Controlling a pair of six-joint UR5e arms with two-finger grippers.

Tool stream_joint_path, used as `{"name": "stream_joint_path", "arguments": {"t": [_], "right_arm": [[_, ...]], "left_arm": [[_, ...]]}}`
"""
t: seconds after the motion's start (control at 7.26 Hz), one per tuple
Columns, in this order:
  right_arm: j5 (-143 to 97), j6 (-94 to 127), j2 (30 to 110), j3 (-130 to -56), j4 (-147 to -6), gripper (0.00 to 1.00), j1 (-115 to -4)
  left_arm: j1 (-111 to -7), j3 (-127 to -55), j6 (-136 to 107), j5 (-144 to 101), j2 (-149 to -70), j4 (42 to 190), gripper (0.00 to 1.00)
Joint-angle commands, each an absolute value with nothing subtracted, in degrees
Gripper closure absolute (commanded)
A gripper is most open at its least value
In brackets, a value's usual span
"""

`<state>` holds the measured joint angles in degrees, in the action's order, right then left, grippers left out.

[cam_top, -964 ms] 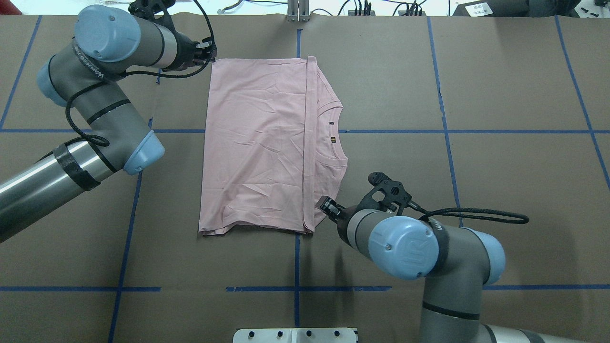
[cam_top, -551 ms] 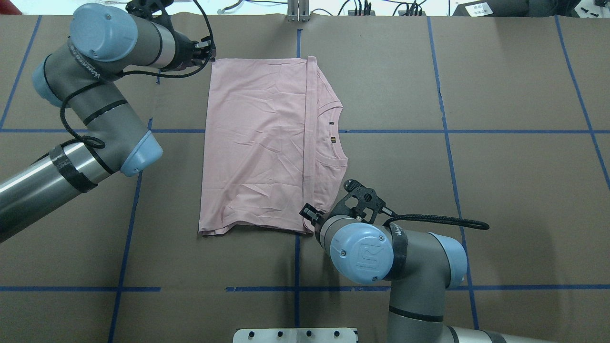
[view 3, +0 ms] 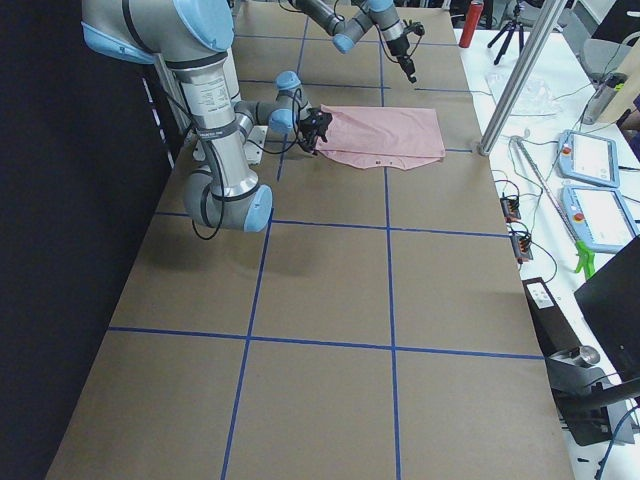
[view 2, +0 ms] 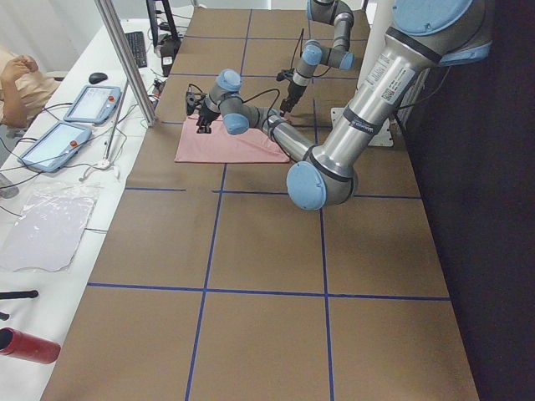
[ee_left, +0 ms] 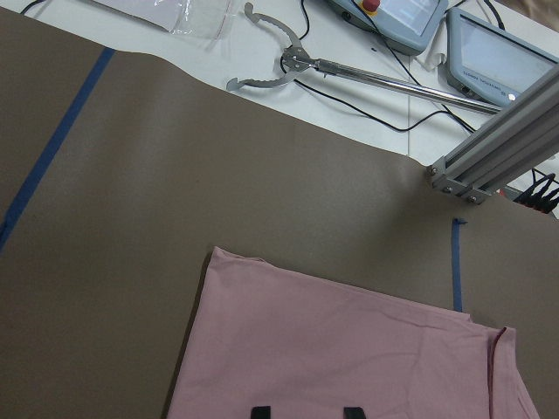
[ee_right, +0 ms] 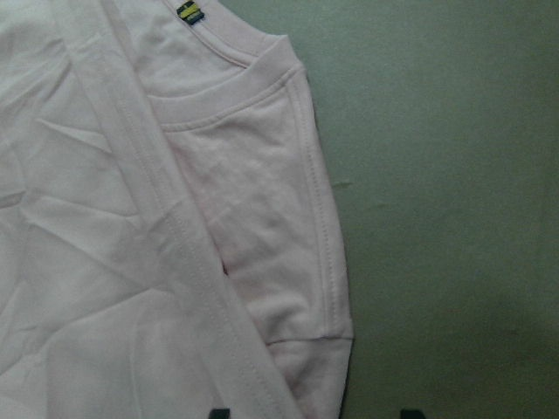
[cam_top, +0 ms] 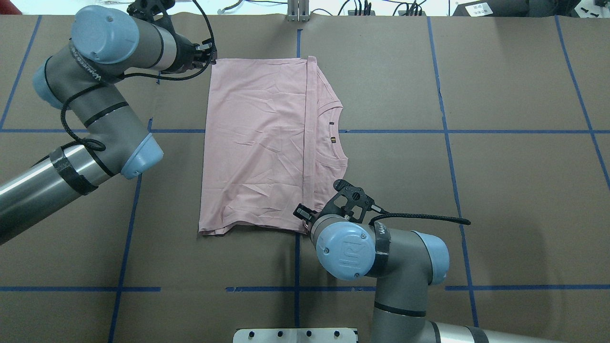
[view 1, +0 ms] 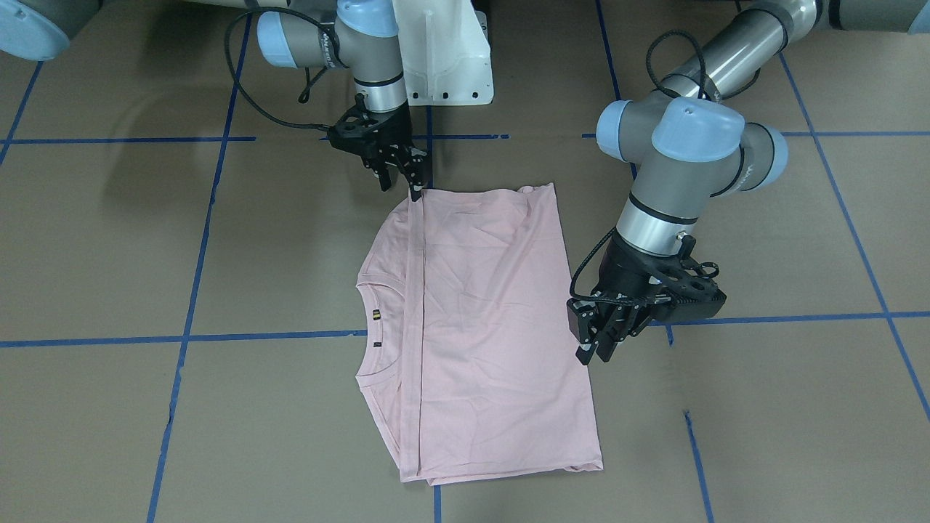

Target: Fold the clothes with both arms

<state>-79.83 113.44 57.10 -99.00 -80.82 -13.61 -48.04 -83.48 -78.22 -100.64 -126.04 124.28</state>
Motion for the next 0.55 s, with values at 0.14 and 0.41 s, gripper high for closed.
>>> {"name": "stream_joint_path", "arguments": {"t": [0.14,0.41], "right_arm": [[-79.37,112.59,55.11,-96.07,-80.95,0.28,-13.54],[-79.45,112.59,55.11,-95.89,-81.21,0.42,-13.54]], "left_arm": [[-47.99,-83.32,-78.22,-100.63,-126.03,124.28,0.60],[-47.99,-83.41,-78.22,-100.63,-126.04,124.28,0.60]]}}
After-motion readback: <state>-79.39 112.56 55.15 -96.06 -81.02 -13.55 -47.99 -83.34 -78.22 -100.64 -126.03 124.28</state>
